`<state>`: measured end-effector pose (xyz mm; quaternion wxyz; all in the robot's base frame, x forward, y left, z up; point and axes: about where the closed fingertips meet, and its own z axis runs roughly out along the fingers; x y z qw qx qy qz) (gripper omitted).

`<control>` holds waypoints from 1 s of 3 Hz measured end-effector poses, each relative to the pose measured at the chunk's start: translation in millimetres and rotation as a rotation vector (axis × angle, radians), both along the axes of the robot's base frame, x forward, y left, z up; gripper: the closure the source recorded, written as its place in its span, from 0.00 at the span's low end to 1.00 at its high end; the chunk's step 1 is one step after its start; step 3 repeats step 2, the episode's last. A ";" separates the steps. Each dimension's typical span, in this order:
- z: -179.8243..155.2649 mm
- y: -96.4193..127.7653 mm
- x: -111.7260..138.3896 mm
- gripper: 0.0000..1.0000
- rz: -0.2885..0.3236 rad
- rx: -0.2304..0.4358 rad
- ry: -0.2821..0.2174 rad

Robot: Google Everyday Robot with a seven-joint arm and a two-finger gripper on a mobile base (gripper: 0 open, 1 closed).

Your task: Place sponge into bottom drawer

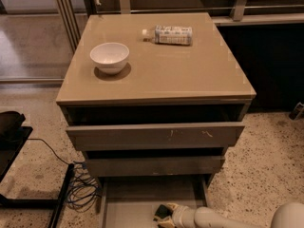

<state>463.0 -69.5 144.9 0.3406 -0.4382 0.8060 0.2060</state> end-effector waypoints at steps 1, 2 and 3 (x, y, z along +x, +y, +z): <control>0.0 0.1 0.0 0.00 0.000 0.000 0.000; 0.0 0.1 0.0 0.00 0.000 0.000 0.000; 0.0 0.1 0.0 0.00 0.000 0.000 0.000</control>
Offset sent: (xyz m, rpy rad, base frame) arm 0.0000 0.0000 0.0000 0.0000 0.0000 0.0000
